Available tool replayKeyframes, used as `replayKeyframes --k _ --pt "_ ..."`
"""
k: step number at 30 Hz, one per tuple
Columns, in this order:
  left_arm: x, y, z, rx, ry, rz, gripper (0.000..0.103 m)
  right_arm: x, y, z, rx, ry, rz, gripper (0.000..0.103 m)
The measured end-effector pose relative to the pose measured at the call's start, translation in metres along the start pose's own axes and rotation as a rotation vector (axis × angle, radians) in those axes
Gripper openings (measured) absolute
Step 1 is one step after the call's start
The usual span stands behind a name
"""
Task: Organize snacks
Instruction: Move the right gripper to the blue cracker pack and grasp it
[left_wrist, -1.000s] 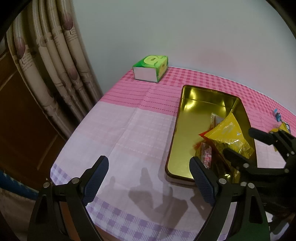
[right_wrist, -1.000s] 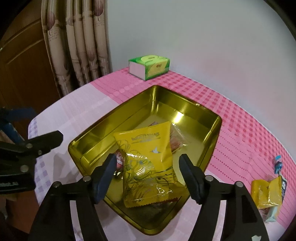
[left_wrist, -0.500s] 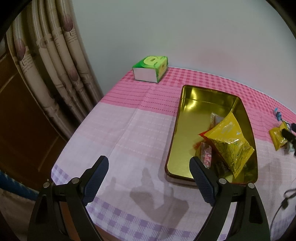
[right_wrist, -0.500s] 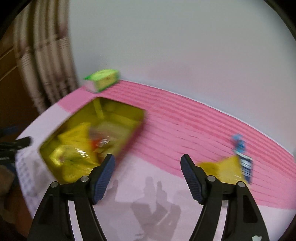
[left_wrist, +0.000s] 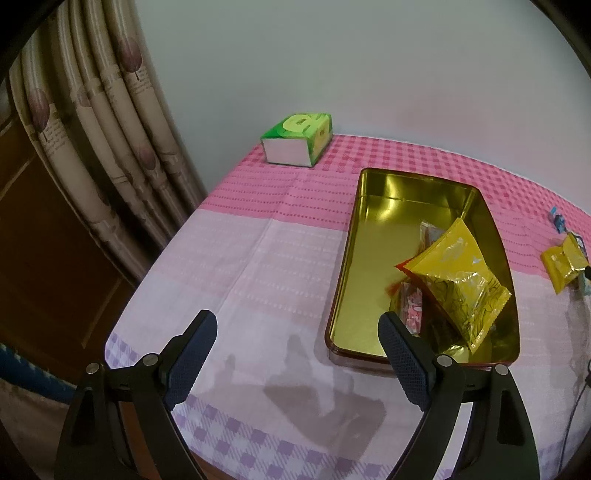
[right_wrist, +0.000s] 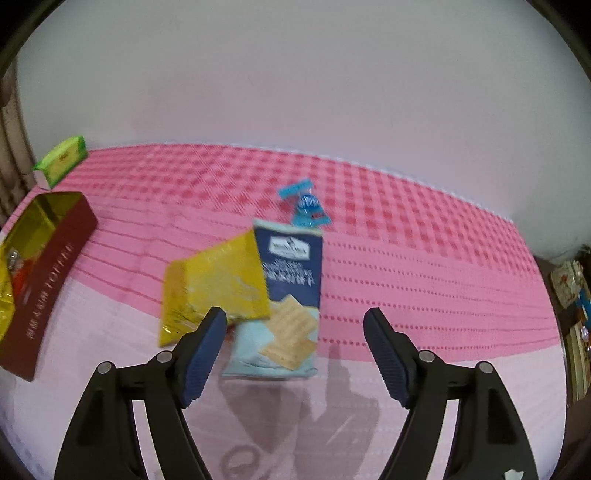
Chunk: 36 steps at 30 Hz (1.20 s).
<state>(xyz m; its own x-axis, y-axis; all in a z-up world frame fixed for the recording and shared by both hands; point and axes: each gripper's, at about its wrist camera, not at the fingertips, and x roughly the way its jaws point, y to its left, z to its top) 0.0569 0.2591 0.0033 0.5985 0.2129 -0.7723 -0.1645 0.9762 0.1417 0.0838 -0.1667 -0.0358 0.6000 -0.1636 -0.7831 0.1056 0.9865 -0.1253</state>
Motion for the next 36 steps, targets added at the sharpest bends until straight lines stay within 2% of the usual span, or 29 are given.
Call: replayKeyframes --k 9,11,14,19,29,30,32,36 --pt "0.002 -0.003 0.0 0.014 -0.017 0.001 0.089 0.03 -0.003 0.003 0.035 0.024 0.001 0.075" --pt "0.001 -0.004 0.0 0.017 -0.021 -0.001 0.089 0.036 -0.004 0.006 0.04 0.028 0.011 0.07" --pt "0.003 -0.006 0.001 0.021 -0.025 -0.001 0.089 0.04 -0.007 0.01 0.065 0.027 0.067 0.057" --pt "0.004 -0.01 0.0 0.035 -0.021 0.004 0.089 0.042 -0.01 0.012 0.079 0.04 0.103 0.055" --pt "0.007 -0.012 -0.001 0.043 -0.019 0.01 0.089 0.032 -0.04 0.003 0.146 0.034 0.13 0.058" --pt "0.007 -0.012 -0.002 0.045 -0.022 0.01 0.089 0.032 -0.042 0.005 0.147 0.03 0.133 0.06" --pt "0.006 -0.012 -0.002 0.045 -0.026 0.011 0.089 0.034 -0.045 0.007 0.153 0.025 0.119 0.065" --pt "0.007 -0.012 -0.002 0.046 -0.026 0.009 0.089 0.048 -0.047 0.009 0.157 0.057 0.097 0.064"
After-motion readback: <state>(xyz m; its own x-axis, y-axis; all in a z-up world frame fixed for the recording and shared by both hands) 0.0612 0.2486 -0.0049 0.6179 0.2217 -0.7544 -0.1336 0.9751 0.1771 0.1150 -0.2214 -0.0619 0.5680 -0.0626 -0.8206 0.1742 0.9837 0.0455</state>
